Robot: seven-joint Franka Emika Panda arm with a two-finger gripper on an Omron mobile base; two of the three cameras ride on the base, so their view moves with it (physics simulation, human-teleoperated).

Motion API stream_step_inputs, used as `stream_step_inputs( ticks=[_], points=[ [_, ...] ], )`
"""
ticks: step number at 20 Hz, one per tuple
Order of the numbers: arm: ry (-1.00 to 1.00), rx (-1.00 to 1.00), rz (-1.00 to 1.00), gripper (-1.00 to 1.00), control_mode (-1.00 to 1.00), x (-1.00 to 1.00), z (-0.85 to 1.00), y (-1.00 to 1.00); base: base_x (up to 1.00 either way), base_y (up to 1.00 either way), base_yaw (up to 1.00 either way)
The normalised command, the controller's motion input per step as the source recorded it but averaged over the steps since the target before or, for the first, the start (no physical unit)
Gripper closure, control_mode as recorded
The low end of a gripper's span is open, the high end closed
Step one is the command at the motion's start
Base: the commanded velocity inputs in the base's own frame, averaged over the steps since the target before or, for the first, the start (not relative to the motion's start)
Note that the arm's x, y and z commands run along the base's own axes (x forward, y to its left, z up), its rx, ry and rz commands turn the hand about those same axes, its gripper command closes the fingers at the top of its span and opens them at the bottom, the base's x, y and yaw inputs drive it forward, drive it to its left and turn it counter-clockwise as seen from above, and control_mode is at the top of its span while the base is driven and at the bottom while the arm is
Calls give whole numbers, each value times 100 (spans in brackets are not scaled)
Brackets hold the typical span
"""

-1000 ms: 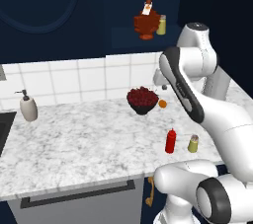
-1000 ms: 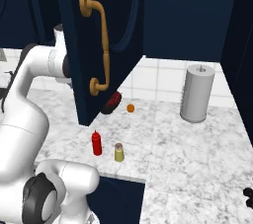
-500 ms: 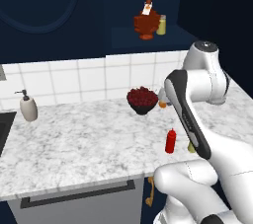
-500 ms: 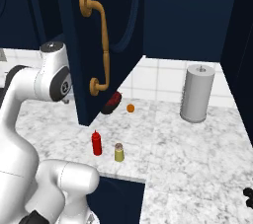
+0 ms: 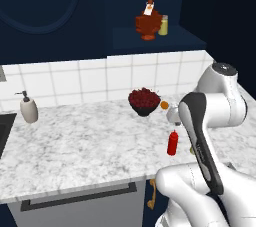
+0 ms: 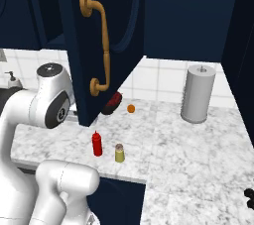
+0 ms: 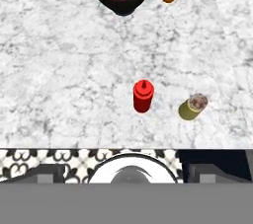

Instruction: Put the shaker and condiment bottle from the counter next to their counterparts in the cabinet.

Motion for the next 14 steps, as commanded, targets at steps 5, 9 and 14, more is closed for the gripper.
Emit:
stream_step_inputs(
  ticks=[5, 9, 14],
  points=[
    [0, 0, 0, -100, -100, 0, -15, 0, 0, 0, 0],
    [9, -18, 0, -100, -100, -26, -90, 0, 0, 0, 0],
    [0, 0, 0, -100, -100, -2, -27, 0, 0, 0, 0]
  ],
)
